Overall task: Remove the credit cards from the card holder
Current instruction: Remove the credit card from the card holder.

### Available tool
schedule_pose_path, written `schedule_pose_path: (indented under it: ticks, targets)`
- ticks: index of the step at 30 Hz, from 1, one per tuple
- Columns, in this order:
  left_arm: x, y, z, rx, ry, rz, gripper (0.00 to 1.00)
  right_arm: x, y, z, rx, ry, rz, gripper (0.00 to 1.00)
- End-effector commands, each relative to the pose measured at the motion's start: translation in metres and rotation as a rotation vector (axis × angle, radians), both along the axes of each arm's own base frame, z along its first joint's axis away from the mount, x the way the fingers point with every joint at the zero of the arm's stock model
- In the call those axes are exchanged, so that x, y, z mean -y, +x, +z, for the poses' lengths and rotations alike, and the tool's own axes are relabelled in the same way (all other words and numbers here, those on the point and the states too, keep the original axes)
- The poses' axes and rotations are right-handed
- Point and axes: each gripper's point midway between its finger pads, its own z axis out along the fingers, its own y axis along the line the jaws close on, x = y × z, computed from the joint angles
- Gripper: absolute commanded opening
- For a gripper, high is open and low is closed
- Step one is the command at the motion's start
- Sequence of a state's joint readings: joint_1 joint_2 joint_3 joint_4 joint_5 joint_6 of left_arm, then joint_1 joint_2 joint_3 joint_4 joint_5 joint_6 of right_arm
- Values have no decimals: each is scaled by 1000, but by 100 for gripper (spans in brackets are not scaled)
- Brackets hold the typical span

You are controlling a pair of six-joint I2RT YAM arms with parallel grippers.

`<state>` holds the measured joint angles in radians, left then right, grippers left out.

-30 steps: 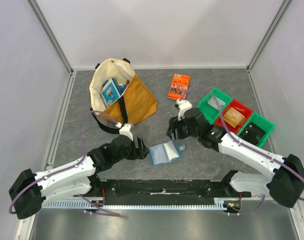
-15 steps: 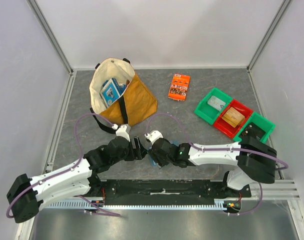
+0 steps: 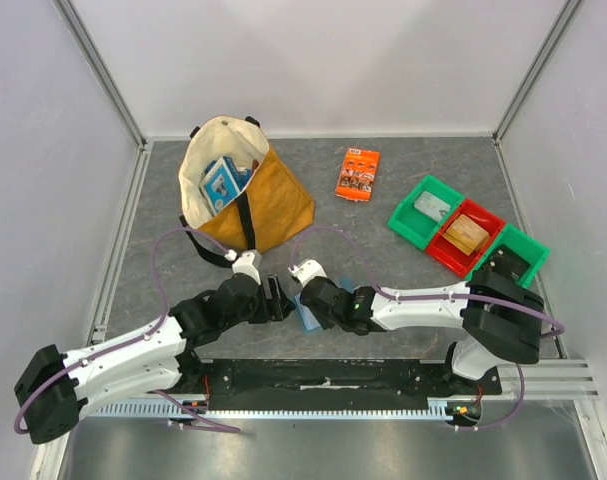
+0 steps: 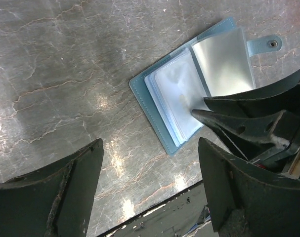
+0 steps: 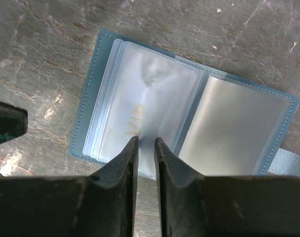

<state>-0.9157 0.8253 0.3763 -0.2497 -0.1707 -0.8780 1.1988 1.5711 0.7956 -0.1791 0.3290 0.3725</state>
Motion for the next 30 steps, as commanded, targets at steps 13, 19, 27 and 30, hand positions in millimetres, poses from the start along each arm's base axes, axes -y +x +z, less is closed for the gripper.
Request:
schedule_pose_path:
  ticks: [13,19,27,30]
  targets:
    - [67,14,32,-16,-230,-90,77,18,20,-3,-210,307,-57,10]
    - [88,29,32,-16,-268,-76,76,20,16,-10,-293,399,-39,10]
    - [99,50,8,-66,-245,25,69,24,18,-13,-353,477,-45,9]
    - [103,50,-1,-87,-234,16,68,26,17,-14,-361,487,-46,9]
